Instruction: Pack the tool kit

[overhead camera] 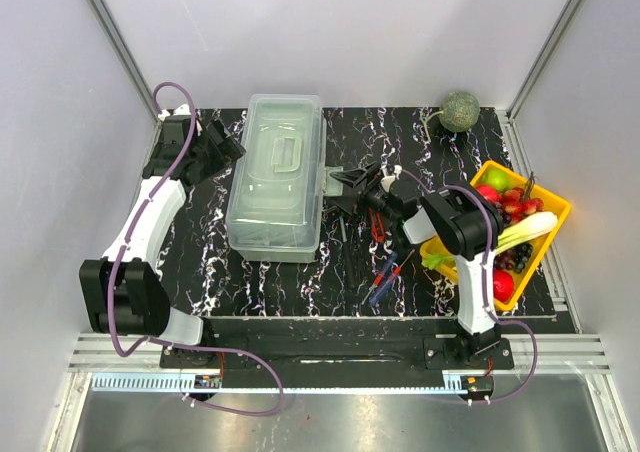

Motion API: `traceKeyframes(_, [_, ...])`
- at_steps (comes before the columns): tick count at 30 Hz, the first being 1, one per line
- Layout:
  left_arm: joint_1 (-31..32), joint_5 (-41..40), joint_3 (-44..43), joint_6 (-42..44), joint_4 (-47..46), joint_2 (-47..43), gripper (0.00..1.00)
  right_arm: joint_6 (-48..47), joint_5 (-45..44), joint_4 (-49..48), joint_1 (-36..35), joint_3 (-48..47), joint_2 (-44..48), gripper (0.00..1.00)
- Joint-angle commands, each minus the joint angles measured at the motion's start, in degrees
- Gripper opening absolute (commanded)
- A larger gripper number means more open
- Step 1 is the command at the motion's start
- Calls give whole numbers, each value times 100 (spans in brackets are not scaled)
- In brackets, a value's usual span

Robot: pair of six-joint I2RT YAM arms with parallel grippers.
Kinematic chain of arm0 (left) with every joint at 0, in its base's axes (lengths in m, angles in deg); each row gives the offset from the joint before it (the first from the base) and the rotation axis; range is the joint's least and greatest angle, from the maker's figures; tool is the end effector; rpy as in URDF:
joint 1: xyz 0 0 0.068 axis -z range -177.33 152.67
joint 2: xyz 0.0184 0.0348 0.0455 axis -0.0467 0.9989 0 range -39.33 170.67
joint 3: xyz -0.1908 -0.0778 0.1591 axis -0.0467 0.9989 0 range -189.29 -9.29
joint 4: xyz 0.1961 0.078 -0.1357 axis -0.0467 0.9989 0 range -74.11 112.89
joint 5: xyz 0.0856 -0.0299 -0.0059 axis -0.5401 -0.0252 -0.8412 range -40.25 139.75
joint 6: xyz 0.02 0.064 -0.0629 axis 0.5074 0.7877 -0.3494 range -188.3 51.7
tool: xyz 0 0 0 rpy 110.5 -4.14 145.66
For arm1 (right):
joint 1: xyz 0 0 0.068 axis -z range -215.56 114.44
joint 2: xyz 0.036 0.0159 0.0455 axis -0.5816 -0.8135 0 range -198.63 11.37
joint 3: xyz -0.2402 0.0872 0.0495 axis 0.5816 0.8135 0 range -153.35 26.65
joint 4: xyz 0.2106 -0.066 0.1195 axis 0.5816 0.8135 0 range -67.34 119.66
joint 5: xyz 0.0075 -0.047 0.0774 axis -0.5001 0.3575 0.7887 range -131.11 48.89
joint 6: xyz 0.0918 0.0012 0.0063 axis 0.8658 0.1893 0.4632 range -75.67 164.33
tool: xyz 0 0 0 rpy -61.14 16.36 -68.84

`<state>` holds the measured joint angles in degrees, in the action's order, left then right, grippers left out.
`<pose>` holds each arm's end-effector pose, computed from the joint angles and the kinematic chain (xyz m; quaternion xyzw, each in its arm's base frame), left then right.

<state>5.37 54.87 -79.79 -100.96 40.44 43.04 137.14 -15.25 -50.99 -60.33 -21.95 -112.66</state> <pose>0.3526 -0.0240 0.2803 -0.2112 0.8667 -0.1747 0.4169 0.3714 0.2111 0.1057 0.2624 0.6671 0.6635 0.2141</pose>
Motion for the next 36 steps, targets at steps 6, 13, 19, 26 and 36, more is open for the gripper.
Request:
traceKeyframes(6, [161, -204, -121, 427, 1200, 140, 99, -1405, -776, 2475, -27, 158, 1784, 99])
traceKeyframes(13, [161, -363, -640, 726, 1473, -299, 99, -2635, -1154, 4409, -36, -132, 2795, 99])
traceKeyframes(19, [266, 84, -799, 850, 1307, -757, 99, -3602, -1321, 5525, -62, -158, 3639, 93])
traceKeyframes(26, [880, 305, -939, 797, 718, -837, 96, -4675, -1997, 7530, -344, -1186, 4176, 87])
traceKeyframes(36, [1602, 190, -1861, 410, 585, 419, 59, -4553, -1928, 7619, -405, -572, 4651, 87])
